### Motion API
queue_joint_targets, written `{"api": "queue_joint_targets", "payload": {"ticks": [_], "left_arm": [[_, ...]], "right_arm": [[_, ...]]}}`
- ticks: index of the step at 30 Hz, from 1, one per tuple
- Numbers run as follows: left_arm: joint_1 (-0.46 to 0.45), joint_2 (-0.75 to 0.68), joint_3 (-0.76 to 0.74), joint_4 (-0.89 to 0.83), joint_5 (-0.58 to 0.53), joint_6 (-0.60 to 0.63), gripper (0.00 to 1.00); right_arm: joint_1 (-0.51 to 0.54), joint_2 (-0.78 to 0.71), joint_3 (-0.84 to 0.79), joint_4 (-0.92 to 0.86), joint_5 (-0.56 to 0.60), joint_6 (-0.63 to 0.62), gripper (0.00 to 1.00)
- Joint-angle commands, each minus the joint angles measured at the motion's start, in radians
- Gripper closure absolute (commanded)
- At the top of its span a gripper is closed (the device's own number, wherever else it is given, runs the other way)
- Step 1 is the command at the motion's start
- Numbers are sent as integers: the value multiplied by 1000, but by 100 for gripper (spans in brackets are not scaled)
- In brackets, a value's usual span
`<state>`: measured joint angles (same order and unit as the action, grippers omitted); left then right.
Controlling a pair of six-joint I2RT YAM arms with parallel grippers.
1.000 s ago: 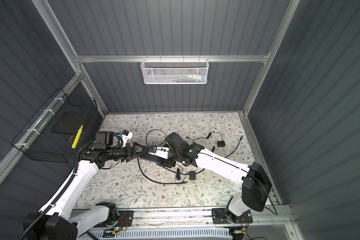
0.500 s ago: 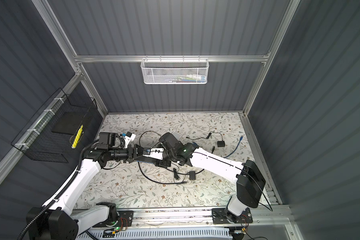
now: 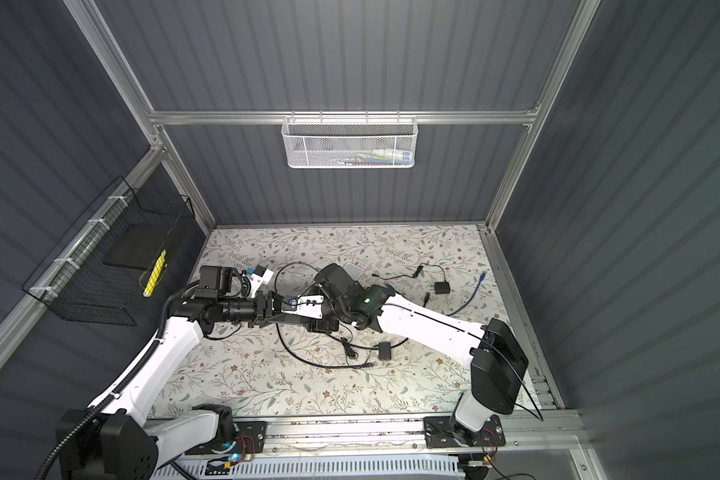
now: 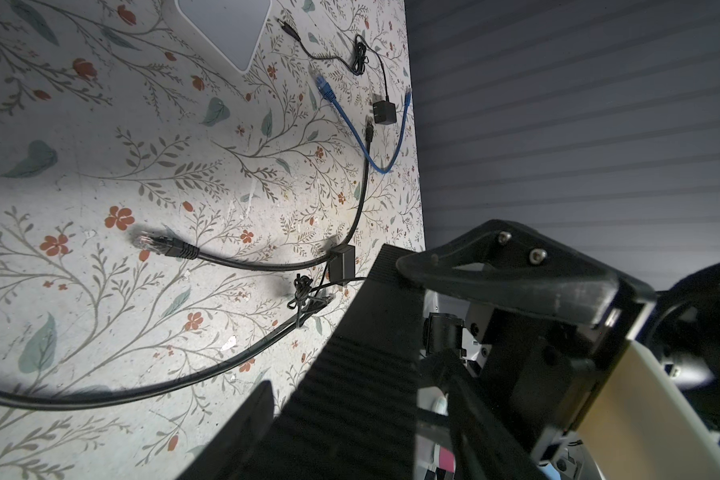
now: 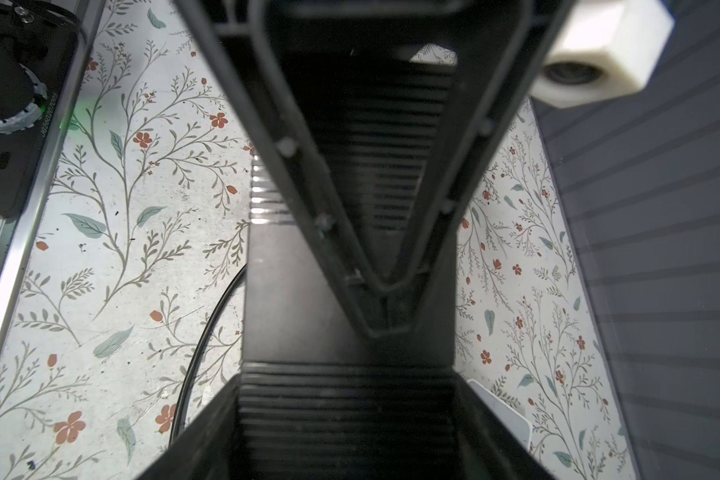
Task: Insert the plug into the switch port
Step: 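Grasp the switch end with the left gripper while the right gripper holds it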
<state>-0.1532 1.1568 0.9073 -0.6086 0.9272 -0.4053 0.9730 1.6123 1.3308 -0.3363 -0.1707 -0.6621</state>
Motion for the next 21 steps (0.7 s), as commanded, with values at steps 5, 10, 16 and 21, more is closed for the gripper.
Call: {"api": "queue_joint_targets", "payload": {"ticks": [5, 10, 16, 21], "left_arm": [[4, 16, 44, -59, 28, 66, 34], [4, 8, 52, -60, 20, 67, 33], [4, 14, 77, -94, 24, 90, 29], [4, 18, 74, -81, 35, 77, 30]], "right_arm": [[16, -39, -38, 80, -13, -16, 74], [16, -64, -72, 99, -11, -8, 74], [15, -85, -101, 114, 15, -14, 75], [16, -77, -95, 126, 13, -15, 75]]}}
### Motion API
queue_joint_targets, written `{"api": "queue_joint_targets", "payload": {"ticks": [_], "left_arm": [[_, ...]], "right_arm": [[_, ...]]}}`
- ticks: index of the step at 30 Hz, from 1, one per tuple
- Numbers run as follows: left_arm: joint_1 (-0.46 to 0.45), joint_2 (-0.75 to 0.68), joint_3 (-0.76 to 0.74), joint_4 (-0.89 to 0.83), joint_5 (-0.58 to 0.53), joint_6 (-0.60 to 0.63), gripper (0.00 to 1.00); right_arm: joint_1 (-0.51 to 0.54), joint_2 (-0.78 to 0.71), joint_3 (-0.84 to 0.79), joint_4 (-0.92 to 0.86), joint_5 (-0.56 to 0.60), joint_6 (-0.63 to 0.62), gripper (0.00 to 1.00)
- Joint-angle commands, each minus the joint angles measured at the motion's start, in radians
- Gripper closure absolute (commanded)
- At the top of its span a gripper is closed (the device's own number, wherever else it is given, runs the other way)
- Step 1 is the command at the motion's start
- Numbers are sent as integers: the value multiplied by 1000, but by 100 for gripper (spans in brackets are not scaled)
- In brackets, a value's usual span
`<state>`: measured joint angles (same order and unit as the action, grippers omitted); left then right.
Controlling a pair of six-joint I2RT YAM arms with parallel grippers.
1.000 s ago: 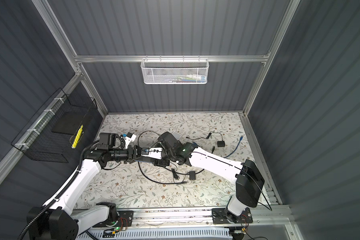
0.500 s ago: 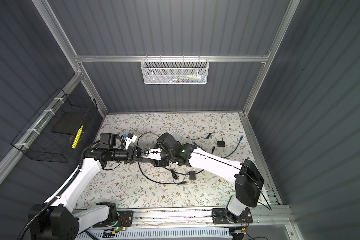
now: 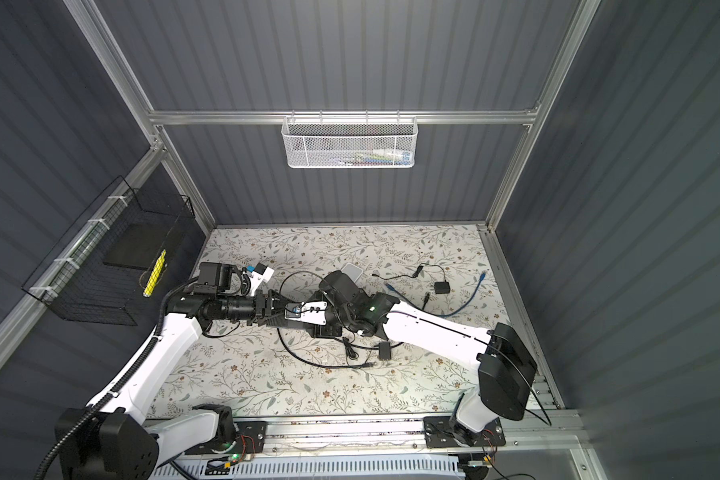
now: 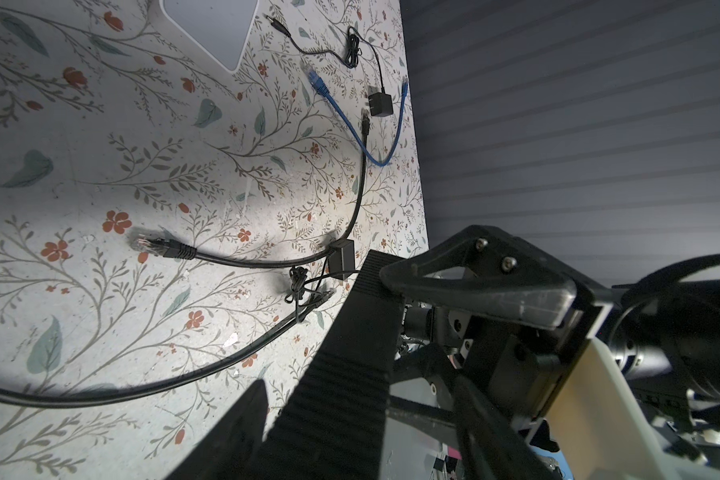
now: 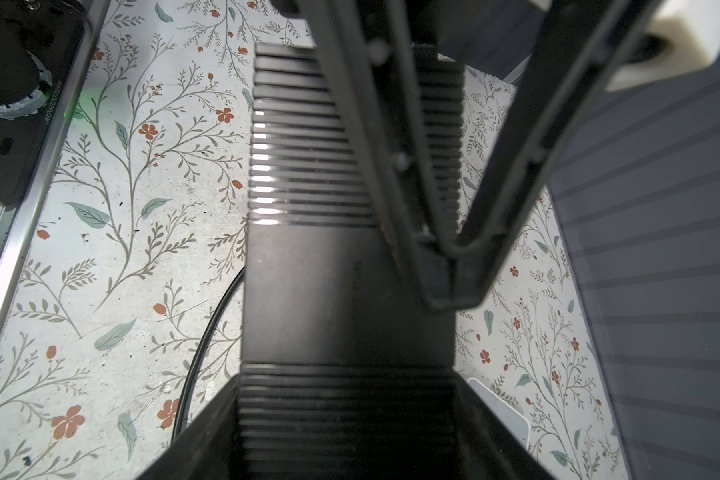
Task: Insert the plug into the switch port
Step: 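Grasp the switch end with the left gripper while the right gripper holds it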
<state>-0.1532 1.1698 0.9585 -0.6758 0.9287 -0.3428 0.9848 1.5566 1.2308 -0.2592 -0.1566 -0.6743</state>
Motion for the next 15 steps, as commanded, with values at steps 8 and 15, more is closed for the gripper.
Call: {"api": "queue_joint_targets", "payload": {"ticks": [8, 15], "left_arm": [[4, 5, 16, 8, 51, -2, 36], [4, 1, 10, 24, 64, -8, 38]], "right_arm": [[7, 1, 44, 41, -27, -13, 75], [9, 33, 87, 34, -38, -23, 75]]}}
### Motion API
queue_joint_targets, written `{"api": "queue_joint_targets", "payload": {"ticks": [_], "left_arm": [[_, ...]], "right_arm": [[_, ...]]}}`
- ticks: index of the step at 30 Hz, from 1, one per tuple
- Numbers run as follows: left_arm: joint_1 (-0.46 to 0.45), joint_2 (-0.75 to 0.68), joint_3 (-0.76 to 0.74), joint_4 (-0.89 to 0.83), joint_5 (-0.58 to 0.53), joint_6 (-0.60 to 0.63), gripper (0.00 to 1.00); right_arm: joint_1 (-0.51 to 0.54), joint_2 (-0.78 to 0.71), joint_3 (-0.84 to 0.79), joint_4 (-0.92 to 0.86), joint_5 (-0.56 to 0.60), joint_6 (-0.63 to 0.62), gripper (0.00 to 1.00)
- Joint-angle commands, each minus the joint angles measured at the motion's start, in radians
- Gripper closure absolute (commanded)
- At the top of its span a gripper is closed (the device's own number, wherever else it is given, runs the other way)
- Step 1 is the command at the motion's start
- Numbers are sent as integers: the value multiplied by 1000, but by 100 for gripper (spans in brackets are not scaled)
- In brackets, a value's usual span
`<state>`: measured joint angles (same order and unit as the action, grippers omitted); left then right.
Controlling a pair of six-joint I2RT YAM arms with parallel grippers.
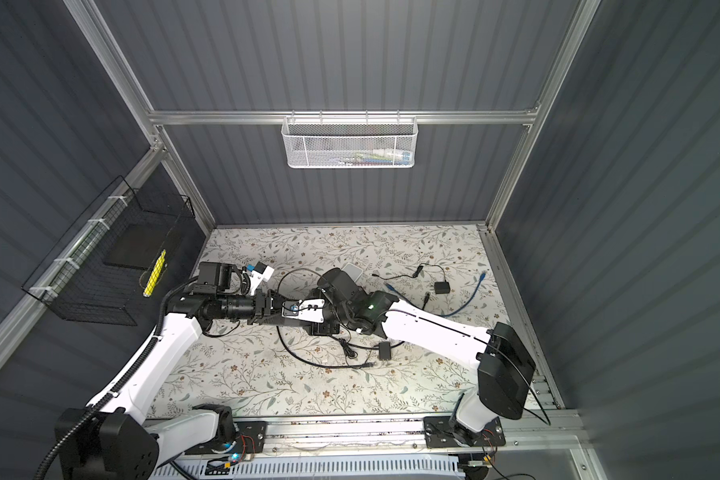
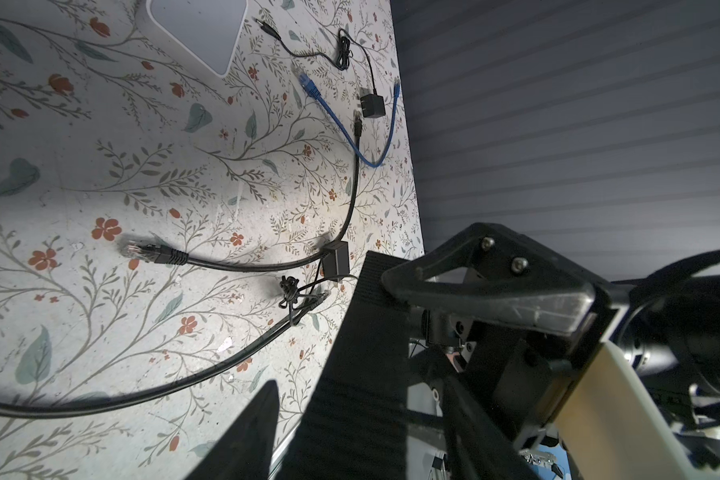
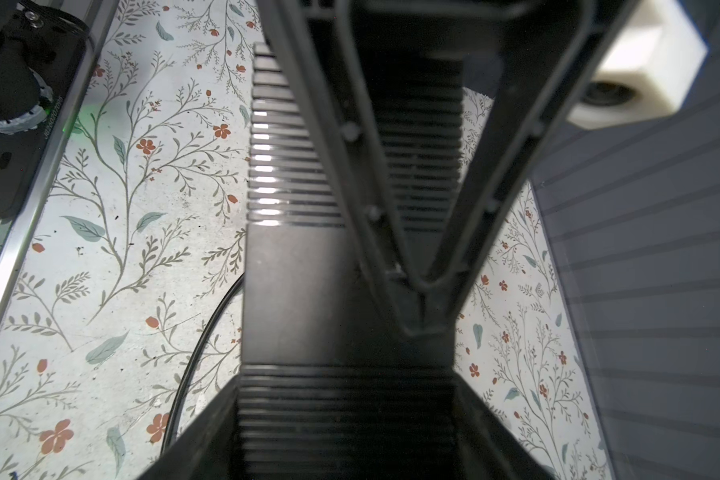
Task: Insert the plug into the switch port
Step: 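Grasp the switch end with the left gripper while the right gripper holds it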
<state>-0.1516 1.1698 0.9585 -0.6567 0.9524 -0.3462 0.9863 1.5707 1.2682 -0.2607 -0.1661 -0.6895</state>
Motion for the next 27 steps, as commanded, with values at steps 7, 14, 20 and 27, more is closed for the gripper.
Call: {"api": "queue_joint_targets", "payload": {"ticks": [7, 14, 20, 27], "left_arm": [[3, -11, -7, 16, 55, -17, 39], [3, -10, -12, -26, 64, 19, 44], [3, -4, -12, -45, 56, 32, 47], [3, 15, -9, -82, 19, 57, 55]], "right_arm": [[15, 51, 79, 49, -36, -16, 75], [17, 68, 89, 90, 6, -54, 74], [18, 72, 105, 117, 46, -76, 73], [20, 62, 116, 92, 49, -59, 73]]}}
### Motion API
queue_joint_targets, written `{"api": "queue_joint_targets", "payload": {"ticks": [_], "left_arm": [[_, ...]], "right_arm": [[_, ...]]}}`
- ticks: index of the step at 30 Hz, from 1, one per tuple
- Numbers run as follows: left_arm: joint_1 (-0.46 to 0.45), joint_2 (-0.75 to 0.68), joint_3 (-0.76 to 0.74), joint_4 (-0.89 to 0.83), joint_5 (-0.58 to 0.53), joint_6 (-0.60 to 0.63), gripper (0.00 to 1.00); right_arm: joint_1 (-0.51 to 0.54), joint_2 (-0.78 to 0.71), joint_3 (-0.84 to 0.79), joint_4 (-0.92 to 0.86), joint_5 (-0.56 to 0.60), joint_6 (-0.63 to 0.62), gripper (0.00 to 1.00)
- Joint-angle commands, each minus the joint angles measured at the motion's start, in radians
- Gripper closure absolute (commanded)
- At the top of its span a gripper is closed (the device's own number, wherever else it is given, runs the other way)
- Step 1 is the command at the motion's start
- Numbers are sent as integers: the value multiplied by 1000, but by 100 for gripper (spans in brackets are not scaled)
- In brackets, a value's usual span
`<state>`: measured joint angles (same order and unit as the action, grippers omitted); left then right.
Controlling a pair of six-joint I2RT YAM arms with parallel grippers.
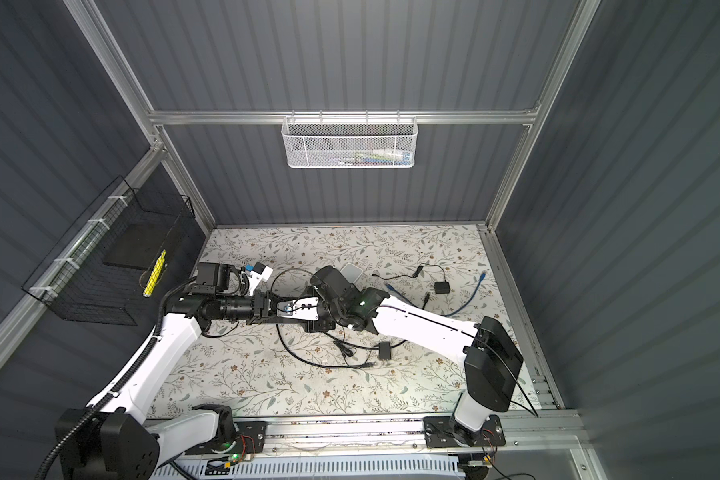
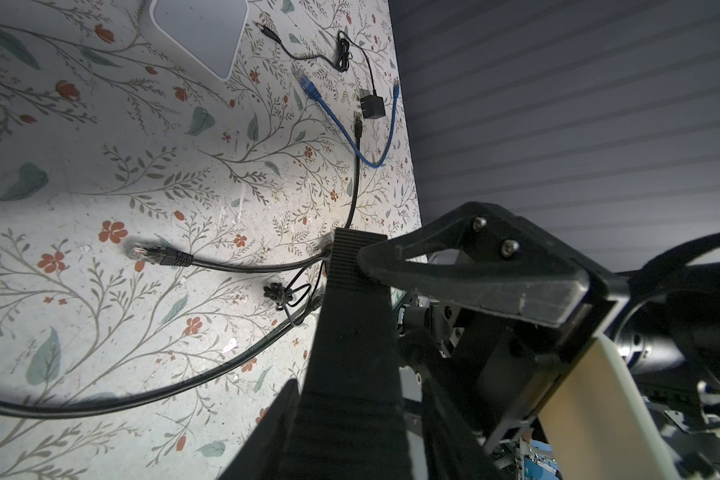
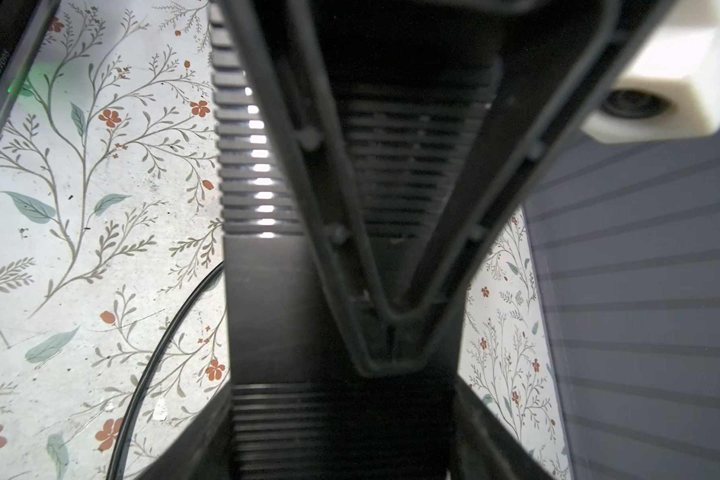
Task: Insert the plug into the switch port
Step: 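Grasp the switch end with the left gripper while the right gripper holds it, then open the right gripper and draw it back while the left gripper holds the switch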
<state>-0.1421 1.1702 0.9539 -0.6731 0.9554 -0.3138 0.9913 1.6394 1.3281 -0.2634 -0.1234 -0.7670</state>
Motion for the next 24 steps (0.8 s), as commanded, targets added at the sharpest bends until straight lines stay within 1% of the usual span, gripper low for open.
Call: {"api": "queue_joint_targets", "payload": {"ticks": [1, 7, 11, 14, 15, 16, 17, 18, 19, 21, 24], "left_arm": [[-7, 18, -4, -69, 9, 31, 56], [-7, 40, -7, -66, 8, 40, 63], [-7, 49, -9, -69, 9, 48, 73], [-7, 54, -15, -74, 18, 61, 77], [-7, 54, -16, -73, 17, 61, 80], [-7, 58, -17, -75, 14, 64, 86], [-7, 62, -17, -78, 4, 64, 91], [-7, 67, -17, -80, -3, 64, 96], [-7, 71, -15, -79, -15, 60, 98], [-7, 75, -15, -69, -36, 46, 100], [-7, 78, -1, -48, -75, 17, 100]], "right_arm": [[15, -11, 53, 98, 8, 18, 73], [16, -6, 48, 109, 13, 20, 73], [16, 1, 48, 122, 16, 19, 72], [15, 11, 54, 127, 28, 16, 68], [15, 14, 55, 128, 34, 15, 67], [15, 17, 56, 129, 40, 17, 65], [15, 18, 57, 134, 44, 25, 64], [15, 20, 60, 130, 51, 36, 59], [15, 20, 63, 121, 59, 46, 57], [14, 18, 65, 109, 79, 67, 51], [11, -2, 40, 99, 110, 104, 39]]}}
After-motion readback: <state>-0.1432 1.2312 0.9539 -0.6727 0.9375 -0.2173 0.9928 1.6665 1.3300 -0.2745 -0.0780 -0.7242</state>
